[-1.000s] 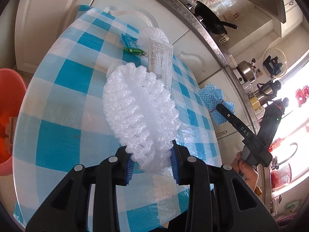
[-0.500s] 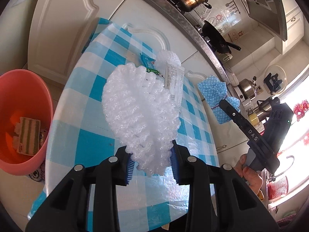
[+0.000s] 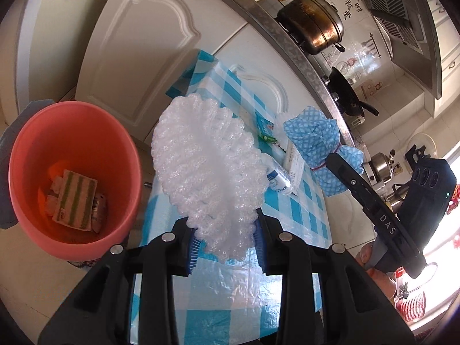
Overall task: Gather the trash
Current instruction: 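Carry cloth bundle and foam net to the pink bucket and open both tools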
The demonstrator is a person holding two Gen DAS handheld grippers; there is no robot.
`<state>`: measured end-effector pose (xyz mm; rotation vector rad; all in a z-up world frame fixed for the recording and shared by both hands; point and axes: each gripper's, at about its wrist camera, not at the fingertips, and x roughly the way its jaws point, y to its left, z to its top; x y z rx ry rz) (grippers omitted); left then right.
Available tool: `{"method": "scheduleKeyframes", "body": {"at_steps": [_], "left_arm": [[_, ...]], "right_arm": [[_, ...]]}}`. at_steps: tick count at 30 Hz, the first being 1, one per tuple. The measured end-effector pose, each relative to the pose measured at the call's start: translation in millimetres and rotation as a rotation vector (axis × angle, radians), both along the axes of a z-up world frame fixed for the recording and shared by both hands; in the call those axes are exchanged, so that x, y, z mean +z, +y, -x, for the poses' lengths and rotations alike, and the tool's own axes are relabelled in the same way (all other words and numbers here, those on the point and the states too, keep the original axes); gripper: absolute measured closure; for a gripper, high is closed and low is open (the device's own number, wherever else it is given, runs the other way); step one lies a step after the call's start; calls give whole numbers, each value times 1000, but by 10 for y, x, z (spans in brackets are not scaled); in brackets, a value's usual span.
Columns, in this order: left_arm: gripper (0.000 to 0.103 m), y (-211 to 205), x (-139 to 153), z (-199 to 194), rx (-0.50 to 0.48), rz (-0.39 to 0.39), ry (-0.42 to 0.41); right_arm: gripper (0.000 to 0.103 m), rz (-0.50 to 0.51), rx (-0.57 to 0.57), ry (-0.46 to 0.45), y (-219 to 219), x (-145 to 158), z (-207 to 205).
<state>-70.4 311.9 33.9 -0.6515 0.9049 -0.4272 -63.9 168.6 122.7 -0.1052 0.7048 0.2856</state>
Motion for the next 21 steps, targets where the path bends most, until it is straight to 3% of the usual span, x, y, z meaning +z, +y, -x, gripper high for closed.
{"method": "scheduleKeyframes", "body": {"at_steps": [17,21], "left_arm": [[69,737,-614,-79,195,-1,141],[64,828,-806,-141,224,-23,190]], "right_arm": [[84,19,221,190,1044,-592,-415],[83,36,254,241,1212,-789,-489]]}}
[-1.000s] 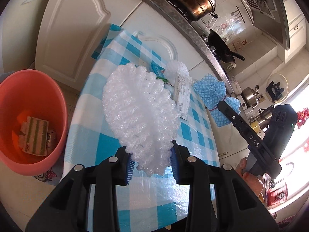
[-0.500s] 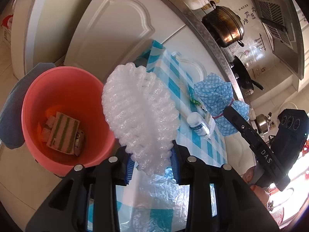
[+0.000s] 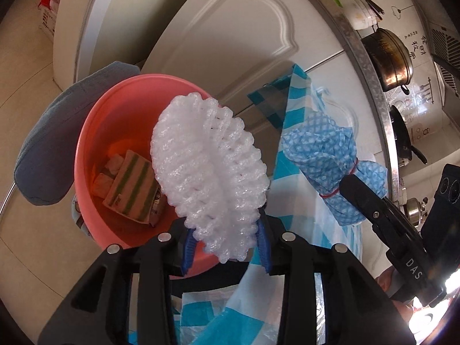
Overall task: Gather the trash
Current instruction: 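Carry cloth bundle and foam net to the pink bucket and open both tools, then move both open tools back over the table toward the paper packet and bottle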
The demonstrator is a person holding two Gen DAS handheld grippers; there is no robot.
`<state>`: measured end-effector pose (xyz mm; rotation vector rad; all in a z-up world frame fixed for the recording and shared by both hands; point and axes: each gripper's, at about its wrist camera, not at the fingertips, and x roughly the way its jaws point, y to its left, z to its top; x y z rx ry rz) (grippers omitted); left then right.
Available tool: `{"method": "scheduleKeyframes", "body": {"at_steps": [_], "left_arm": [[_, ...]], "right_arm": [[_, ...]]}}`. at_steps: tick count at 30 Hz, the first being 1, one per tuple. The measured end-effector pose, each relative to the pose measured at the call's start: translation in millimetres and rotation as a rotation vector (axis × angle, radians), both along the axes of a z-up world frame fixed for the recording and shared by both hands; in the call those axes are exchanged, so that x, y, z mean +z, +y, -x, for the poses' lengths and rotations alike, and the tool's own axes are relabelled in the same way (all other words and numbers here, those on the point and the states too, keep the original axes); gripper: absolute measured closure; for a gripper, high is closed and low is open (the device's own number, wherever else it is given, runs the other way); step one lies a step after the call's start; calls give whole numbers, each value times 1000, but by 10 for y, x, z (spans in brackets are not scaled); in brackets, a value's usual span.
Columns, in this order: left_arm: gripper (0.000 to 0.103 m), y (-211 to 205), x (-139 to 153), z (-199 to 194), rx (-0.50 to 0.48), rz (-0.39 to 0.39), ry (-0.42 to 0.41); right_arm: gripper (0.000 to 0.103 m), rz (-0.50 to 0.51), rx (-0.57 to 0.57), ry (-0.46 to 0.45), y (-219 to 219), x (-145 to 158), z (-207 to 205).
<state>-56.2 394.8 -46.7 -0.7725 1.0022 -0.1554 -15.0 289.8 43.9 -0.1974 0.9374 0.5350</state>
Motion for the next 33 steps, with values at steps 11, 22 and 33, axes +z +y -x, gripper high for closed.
{"method": "scheduleKeyframes", "body": {"at_steps": [11,22,33], "left_arm": [[15,214,-220,-45,101,-55,60],[12,252,183,191,207,-179,-94],[10,-33,669,464,263,-258,-301]], "right_arm": [[42,7,4,-3,82,-183,-55],[15,-110,-125,-152,-476,365,169],[5,-328,-247,-402,-1414,723,669]]}}
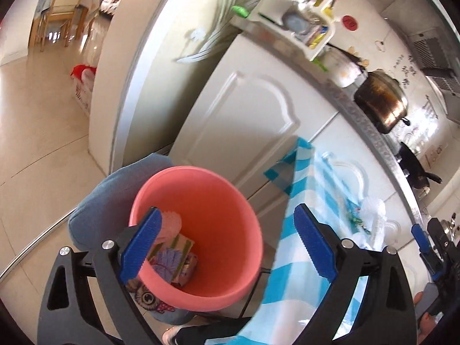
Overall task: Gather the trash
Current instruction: 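Move both open tools back over the table toward the paper packet and bottle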
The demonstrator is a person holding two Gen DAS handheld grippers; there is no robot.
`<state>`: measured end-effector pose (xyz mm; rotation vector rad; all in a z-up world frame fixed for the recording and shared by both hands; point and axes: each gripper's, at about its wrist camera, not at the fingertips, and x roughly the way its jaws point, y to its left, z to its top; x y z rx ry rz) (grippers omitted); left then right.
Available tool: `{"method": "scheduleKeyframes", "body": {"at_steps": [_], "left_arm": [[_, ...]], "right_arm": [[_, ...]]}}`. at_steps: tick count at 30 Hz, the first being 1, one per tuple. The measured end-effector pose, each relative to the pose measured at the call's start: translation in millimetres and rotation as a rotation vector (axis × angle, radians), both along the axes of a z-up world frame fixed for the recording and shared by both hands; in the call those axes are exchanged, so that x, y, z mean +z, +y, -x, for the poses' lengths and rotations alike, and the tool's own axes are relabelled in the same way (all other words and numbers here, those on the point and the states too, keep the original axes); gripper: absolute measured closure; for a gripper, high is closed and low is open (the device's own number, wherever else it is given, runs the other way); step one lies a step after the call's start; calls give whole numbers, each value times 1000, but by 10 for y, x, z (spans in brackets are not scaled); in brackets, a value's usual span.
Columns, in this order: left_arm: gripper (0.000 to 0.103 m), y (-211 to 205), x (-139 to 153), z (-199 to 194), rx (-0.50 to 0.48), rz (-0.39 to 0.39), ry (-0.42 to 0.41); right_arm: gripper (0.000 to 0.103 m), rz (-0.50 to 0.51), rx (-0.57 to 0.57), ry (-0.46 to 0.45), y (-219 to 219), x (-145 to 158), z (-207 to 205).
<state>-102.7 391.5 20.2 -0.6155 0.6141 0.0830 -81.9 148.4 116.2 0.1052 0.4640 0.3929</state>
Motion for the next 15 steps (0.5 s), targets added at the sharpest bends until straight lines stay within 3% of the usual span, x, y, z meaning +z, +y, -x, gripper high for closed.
{"method": "scheduleKeyframes", "body": {"at_steps": [3,7,15], "left_arm": [[10,-151,129,29,-42,-5,-23],[10,-385,286,46,-116,-51,-39],[10,-842,405,169,-239,-119,14]], "right_arm": [[5,-21,-24,-40,-205,-11,122],[5,1,-89,-20,-436,-60,301],[5,-6,-269,14,-1145,-11,651]]}}
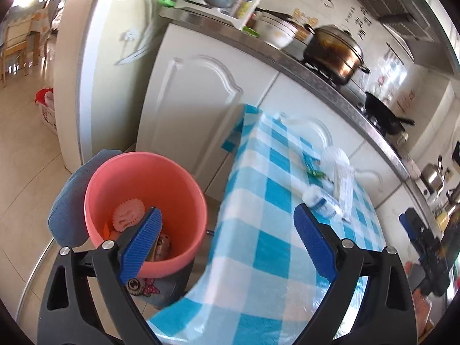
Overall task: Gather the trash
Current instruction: 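Move both open tools back over the table toward the paper packet and bottle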
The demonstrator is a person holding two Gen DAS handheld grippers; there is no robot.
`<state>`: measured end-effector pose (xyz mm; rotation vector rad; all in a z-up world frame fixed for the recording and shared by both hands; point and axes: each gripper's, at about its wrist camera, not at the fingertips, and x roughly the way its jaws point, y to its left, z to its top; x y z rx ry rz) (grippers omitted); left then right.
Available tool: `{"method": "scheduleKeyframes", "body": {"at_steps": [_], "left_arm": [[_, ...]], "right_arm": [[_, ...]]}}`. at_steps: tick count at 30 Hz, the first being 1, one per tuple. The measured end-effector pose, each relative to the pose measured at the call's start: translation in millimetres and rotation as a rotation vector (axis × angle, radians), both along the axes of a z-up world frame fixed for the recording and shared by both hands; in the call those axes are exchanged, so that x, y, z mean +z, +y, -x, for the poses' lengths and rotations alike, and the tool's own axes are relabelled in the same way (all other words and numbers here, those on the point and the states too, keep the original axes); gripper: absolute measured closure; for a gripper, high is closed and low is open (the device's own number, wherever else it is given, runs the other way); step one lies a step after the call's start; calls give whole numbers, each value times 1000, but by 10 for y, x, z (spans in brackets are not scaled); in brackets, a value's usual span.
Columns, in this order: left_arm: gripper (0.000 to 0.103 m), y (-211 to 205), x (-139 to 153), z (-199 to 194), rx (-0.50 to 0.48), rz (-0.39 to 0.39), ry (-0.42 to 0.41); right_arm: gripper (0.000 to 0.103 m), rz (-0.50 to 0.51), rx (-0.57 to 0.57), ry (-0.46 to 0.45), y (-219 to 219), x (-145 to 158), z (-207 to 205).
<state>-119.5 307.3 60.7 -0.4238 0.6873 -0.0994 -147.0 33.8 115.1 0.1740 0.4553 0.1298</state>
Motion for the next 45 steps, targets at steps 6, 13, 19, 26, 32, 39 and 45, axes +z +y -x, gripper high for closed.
{"method": "scheduleKeyframes", "body": {"at_steps": [6,13,19,26,32,39,45], "left_arm": [[10,-313,128,280,-56,-87,-9],[10,-499,331,606,-83,-118,-52],[10,-610,447,673,-86,-137,-67],[10,-742,458,611,-113,-147,-63],[10,-890,458,420,-157,-132,-49],[10,-1249,370,42,-255,-108,-20],[10,-1406,255,-316,-271,-44,29]], "right_arm": [[5,-67,-138,6,-545,81,312],[5,-90,-193,24,-812,63,640],[5,-74,-190,25,-805,54,814],[5,-75,-230,24,-922,11,873],[5,-58,-272,34,-1085,9,769],[5,-72,-237,102,-1170,-51,375],[5,-64,-164,164,-1019,-161,-188]]}}
